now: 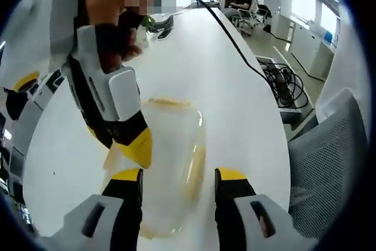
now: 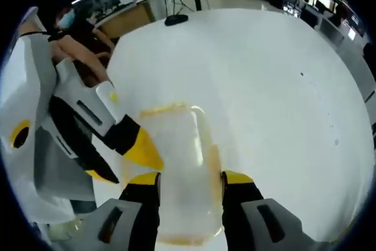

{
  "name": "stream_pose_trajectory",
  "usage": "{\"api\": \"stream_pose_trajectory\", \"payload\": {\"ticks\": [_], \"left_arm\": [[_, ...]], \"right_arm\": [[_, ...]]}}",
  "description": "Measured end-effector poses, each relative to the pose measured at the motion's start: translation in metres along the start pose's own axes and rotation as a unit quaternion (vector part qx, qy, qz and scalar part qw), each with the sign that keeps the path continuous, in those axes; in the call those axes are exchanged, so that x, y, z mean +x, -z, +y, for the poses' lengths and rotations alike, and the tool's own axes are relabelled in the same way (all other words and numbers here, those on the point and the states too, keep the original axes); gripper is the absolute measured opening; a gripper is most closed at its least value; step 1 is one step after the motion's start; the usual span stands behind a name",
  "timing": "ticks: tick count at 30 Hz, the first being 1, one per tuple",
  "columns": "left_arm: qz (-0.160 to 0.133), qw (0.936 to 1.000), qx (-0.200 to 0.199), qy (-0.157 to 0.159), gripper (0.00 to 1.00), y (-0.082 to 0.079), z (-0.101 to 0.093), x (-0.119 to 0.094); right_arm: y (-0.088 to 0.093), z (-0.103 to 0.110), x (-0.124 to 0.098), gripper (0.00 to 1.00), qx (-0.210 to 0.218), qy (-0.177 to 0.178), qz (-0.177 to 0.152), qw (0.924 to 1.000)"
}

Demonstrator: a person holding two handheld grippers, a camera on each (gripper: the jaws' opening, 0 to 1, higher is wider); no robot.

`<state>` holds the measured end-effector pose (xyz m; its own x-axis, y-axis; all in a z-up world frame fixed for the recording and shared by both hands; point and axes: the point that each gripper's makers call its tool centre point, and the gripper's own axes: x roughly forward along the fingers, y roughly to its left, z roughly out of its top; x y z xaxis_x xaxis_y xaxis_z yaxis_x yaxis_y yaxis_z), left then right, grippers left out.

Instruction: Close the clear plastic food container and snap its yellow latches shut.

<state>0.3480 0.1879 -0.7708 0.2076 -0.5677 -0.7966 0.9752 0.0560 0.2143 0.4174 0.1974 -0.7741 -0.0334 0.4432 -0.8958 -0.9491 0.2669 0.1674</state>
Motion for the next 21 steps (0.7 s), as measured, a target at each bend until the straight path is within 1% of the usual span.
{"api": "stream_pose_trajectory", "payload": {"ticks": [3, 4, 7, 9, 11, 15, 16, 17, 18, 19, 20, 21], "left_arm": [[0.002, 0.9999, 0.006, -0.010, 0.46, 0.000, 0.001, 0.002], [0.003, 0.9998, 0.013, -0.014, 0.45, 0.001, 0.002, 0.002], [0.005, 0.9991, 0.026, -0.032, 0.41, 0.001, 0.007, 0.002], [0.003, 0.9994, 0.018, -0.030, 0.41, 0.000, 0.007, 0.003], [0.003, 0.9993, 0.021, -0.031, 0.41, 0.000, 0.008, 0.003], [-0.005, 0.9994, 0.012, -0.031, 0.38, 0.002, 0.010, 0.003], [-0.004, 0.9995, 0.011, -0.031, 0.37, 0.002, 0.010, 0.003], [-0.001, 0.9993, 0.012, -0.034, 0.36, 0.001, 0.010, 0.004], [0.006, 0.9990, 0.009, -0.043, 0.35, 0.000, 0.011, 0.012], [0.007, 0.9992, 0.011, -0.039, 0.35, -0.001, 0.010, 0.016], [0.005, 0.9993, 0.010, -0.035, 0.35, 0.000, 0.012, 0.015], [0.008, 0.9992, 0.012, -0.038, 0.35, -0.001, 0.008, 0.016]], "right_arm": [[0.000, 0.000, 0.001, 0.40, -0.006, -0.007, 0.009, 0.9999], [0.000, 0.000, 0.001, 0.40, -0.007, -0.008, 0.011, 0.9999], [0.000, 0.000, 0.001, 0.40, -0.017, -0.015, 0.017, 0.9996], [0.000, 0.000, 0.002, 0.40, -0.022, -0.017, 0.022, 0.9994], [-0.001, 0.001, 0.003, 0.40, -0.025, -0.019, 0.026, 0.9992], [-0.001, 0.000, 0.004, 0.38, -0.026, -0.019, 0.039, 0.9987], [0.000, 0.000, 0.004, 0.38, -0.029, -0.018, 0.050, 0.9982], [-0.001, 0.000, 0.005, 0.37, -0.026, -0.020, 0.050, 0.9982], [0.001, -0.003, 0.007, 0.37, -0.019, -0.028, 0.054, 0.9980], [0.001, -0.003, 0.007, 0.36, -0.022, -0.034, 0.053, 0.9978], [-0.013, -0.001, 0.013, 0.35, -0.027, -0.044, 0.019, 0.9985], [-0.005, -0.001, 0.007, 0.36, -0.023, -0.043, 0.043, 0.9979]]}}
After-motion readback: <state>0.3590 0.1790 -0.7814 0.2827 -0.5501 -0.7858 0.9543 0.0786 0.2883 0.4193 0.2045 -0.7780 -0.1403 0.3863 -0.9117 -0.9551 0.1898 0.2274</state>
